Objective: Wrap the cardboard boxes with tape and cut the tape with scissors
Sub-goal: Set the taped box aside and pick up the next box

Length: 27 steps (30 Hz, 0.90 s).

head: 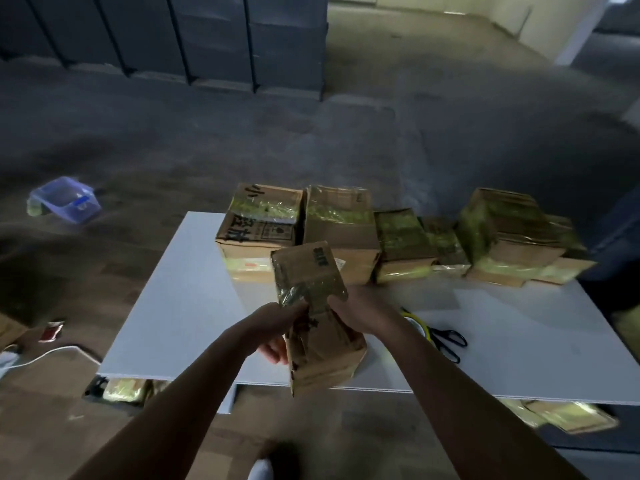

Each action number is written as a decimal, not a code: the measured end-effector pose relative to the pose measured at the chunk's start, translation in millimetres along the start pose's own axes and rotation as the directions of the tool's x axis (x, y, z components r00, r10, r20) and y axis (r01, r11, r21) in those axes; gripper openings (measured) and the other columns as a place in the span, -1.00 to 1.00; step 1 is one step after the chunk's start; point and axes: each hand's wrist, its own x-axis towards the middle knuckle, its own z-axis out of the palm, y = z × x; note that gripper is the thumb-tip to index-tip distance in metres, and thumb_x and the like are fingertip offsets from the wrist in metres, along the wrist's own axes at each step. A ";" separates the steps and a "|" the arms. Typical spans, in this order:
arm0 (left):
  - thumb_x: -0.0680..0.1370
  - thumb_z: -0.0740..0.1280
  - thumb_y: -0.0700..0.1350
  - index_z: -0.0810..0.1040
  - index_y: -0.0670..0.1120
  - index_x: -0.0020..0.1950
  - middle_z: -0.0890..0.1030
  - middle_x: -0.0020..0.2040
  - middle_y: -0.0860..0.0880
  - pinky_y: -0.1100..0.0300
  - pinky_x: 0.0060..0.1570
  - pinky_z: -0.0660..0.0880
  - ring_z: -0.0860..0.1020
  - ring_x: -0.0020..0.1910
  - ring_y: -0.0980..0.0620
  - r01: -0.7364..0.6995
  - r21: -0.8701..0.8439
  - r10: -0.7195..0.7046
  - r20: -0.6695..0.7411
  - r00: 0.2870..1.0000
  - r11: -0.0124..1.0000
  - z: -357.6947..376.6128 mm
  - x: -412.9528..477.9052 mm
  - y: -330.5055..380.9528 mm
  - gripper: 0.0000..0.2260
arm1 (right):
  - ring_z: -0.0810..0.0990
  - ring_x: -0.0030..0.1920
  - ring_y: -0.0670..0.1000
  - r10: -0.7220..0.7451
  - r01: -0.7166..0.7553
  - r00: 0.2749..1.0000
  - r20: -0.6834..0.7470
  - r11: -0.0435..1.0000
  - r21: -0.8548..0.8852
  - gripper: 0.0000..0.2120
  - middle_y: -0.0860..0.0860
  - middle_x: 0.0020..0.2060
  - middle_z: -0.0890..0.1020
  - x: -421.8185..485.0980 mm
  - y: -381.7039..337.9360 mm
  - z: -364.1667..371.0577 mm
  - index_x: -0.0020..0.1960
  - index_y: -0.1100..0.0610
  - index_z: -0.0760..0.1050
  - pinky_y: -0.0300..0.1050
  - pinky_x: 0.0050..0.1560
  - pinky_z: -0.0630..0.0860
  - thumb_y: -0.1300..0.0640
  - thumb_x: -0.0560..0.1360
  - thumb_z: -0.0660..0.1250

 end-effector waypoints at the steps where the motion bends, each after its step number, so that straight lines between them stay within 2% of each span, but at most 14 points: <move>1: 0.60 0.10 0.25 0.58 -0.22 0.10 0.67 -0.10 -0.21 0.09 -0.22 0.63 0.66 -0.24 -0.09 -0.017 -0.011 0.017 -0.005 1.000 1.000 3.1 5.4 2.9 -0.45 | 0.56 0.09 0.16 0.046 -0.045 0.999 -0.004 0.999 0.005 -0.47 0.16 0.13 0.61 0.4 2.6 -2.3 0.25 0.19 0.49 -0.08 0.01 0.45 -0.22 0.58 0.10; 4: 0.58 0.14 0.27 0.55 -0.17 0.15 0.65 -0.04 -0.15 0.04 -0.27 0.64 0.66 -0.14 -0.13 -0.041 -0.055 0.041 -0.008 0.999 0.998 11.1 19.7 14.7 -0.48 | 0.61 -0.03 0.15 0.202 -0.200 0.979 -0.039 0.979 0.034 -0.26 0.17 0.01 0.65 3.9 8.0 -5.1 0.09 0.26 0.56 -0.08 -0.08 0.50 -0.41 0.48 0.09; 7: 0.54 0.13 0.32 0.51 -0.19 0.17 0.63 -0.01 -0.20 0.04 -0.38 0.62 0.66 -0.17 -0.19 -0.012 -0.035 0.012 -0.022 1.000 0.999 14.2 30.0 28.0 -0.41 | 0.60 -0.11 0.09 0.303 -0.285 0.949 -0.088 0.943 0.170 -0.20 0.14 0.00 0.65 8.4 10.8 -5.0 0.15 0.25 0.54 -0.10 -0.09 0.52 -0.47 0.39 0.18; 11: 0.55 0.10 0.33 0.53 -0.19 0.12 0.64 -0.01 -0.22 0.00 -0.32 0.65 0.67 -0.20 -0.18 -0.061 -0.003 0.061 -0.010 0.998 0.998 11.4 45.0 29.4 -0.40 | 0.59 0.12 0.12 0.304 -0.279 0.950 -0.068 0.928 0.248 -0.19 0.13 0.18 0.59 15.3 15.6 -8.0 0.32 0.21 0.45 -0.04 0.08 0.53 -0.45 0.42 0.17; 16: 0.61 0.04 0.25 0.53 -0.15 0.01 0.65 -0.13 -0.14 0.03 -0.23 0.65 0.67 -0.24 -0.08 -0.146 -0.004 0.146 -0.015 0.989 0.989 16.3 53.3 23.2 -0.49 | 0.54 0.21 0.12 0.265 -0.249 0.964 -0.017 0.923 0.295 -0.32 0.11 0.25 0.55 18.0 22.3 -13.7 0.36 0.15 0.43 0.02 0.19 0.49 -0.36 0.50 0.14; 20: 0.63 0.04 0.22 0.54 -0.19 0.08 0.64 -0.05 -0.14 0.10 -0.27 0.63 0.66 -0.14 -0.10 -0.139 -0.037 0.140 0.024 0.990 0.990 14.5 51.8 24.5 -0.49 | 0.64 -0.09 0.02 0.296 -0.293 0.954 0.055 0.872 0.391 -0.48 0.07 -0.01 0.64 19.7 29.3 -20.5 0.14 0.12 0.53 -0.13 -0.19 0.58 -0.31 0.52 0.19; 23: 0.64 0.06 0.18 0.55 -0.19 0.09 0.62 0.02 -0.14 0.14 -0.30 0.61 0.64 -0.07 -0.12 -0.153 -0.092 0.159 0.065 0.985 0.984 17.7 50.3 26.4 -0.52 | 0.68 -0.20 0.08 0.291 -0.306 0.952 0.094 0.899 0.313 -0.47 0.15 -0.12 0.67 20.4 37.1 -32.3 0.03 0.20 0.56 -0.05 -0.13 0.64 -0.27 0.54 0.18; 25: 0.65 0.07 0.17 0.56 -0.19 0.05 0.63 -0.04 -0.11 0.20 -0.35 0.59 0.64 -0.13 -0.06 -0.163 -0.117 0.171 0.056 0.984 0.980 21.8 49.7 30.8 -0.53 | 0.69 -0.23 0.12 0.303 -0.319 0.948 0.100 0.909 0.269 -0.42 0.18 -0.24 0.68 18.8 43.1 -42.1 -0.03 0.30 0.58 0.00 -0.08 0.65 -0.24 0.56 0.15; 27: 0.64 0.08 0.17 0.58 -0.21 0.02 0.65 -0.09 -0.09 0.23 -0.37 0.57 0.66 -0.19 -0.04 -0.153 -0.161 0.163 0.052 0.985 0.975 25.2 49.0 34.5 -0.52 | 0.69 -0.31 0.05 0.282 -0.297 0.955 0.094 0.912 0.283 -0.47 0.10 -0.37 0.68 15.5 51.0 -51.4 -0.12 0.27 0.58 -0.12 -0.22 0.64 -0.20 0.57 0.15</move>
